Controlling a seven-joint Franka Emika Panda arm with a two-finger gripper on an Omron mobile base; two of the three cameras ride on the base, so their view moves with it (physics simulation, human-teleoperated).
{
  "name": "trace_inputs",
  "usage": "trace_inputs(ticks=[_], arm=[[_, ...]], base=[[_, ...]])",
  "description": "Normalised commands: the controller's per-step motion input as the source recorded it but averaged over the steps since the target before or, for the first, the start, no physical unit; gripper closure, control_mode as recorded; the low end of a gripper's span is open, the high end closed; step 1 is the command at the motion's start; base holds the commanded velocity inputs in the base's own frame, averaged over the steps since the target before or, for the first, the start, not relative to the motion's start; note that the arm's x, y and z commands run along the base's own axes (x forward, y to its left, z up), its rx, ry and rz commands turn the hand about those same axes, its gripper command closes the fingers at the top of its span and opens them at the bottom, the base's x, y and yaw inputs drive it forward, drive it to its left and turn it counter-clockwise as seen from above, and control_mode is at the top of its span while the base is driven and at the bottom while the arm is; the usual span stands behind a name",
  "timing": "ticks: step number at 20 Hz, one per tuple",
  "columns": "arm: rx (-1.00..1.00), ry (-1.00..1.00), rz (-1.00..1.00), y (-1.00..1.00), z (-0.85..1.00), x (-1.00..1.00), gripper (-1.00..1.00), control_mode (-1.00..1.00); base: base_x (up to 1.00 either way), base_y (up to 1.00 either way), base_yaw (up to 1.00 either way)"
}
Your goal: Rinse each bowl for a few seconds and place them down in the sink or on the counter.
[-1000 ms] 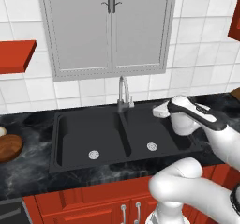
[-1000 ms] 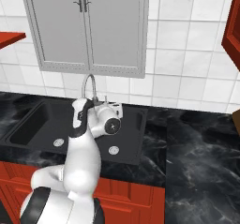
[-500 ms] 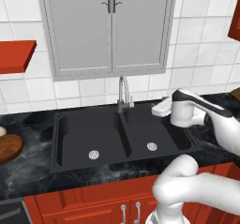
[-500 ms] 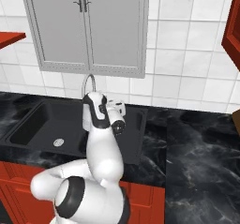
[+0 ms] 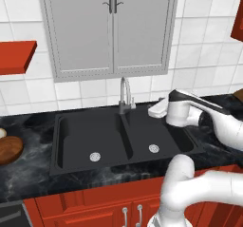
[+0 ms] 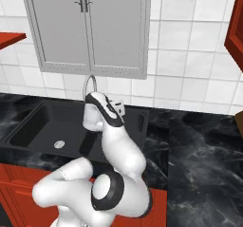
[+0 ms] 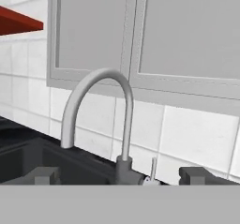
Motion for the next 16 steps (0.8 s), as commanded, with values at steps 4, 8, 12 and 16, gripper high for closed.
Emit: trace_inputs(ticks=[4, 8, 12, 16], arm=[[0.00, 0.01, 0.02, 0.06, -0.07, 0.27, -1.00, -1.00], [0.00, 0.00, 0.03, 0.02, -0.18, 0.38, -1.00, -1.00], [0.00, 0.00, 0.03, -0.01, -0.11, 0.47, -1.00, -1.00], [0.00, 0.00, 0.03, -0.03, -0.04, 0.49, -1.00, -1.00]], base=[[0.00, 0.00, 0.00], [0.00, 0.00, 0.00], [0.00, 0.00, 0.00], [0.00, 0.00, 0.00]])
